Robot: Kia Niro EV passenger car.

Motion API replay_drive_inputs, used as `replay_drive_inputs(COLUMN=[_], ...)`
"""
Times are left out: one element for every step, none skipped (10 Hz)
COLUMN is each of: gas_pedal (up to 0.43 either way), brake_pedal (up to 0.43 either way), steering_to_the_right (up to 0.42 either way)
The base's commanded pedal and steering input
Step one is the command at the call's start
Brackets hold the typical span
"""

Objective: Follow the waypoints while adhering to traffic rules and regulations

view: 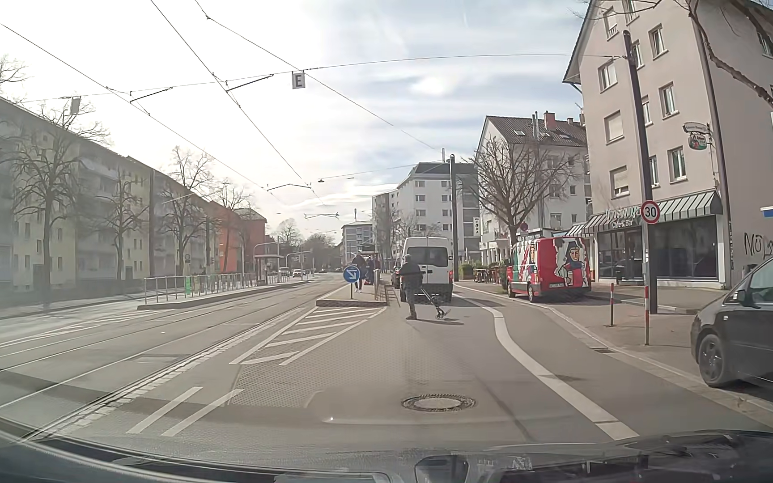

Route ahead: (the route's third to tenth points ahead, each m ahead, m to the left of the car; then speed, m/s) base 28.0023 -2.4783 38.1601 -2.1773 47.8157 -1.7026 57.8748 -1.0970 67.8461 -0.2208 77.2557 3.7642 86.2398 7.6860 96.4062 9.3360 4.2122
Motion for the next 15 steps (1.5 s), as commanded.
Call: replay_drive_inputs(gas_pedal=[0.0, 0.0, 0.0, 0.0, 0.0, 0.0, 0.0, 0.0, 0.0, 0.0, 0.0, 0.0, 0.0, 0.0, 0.0], brake_pedal=[0.152, 0.159, 0.159, 0.165, 0.165, 0.159, 0.134, 0.098, 0.085, 0.079, 0.067, 0.061, 0.055, 0.055, 0.043], steering_to_the_right=[0.02, 0.022, 0.027, 0.031, 0.034, 0.034, 0.035, 0.037, 0.039, 0.041, 0.044, 0.045, 0.045, 0.045, 0.045])
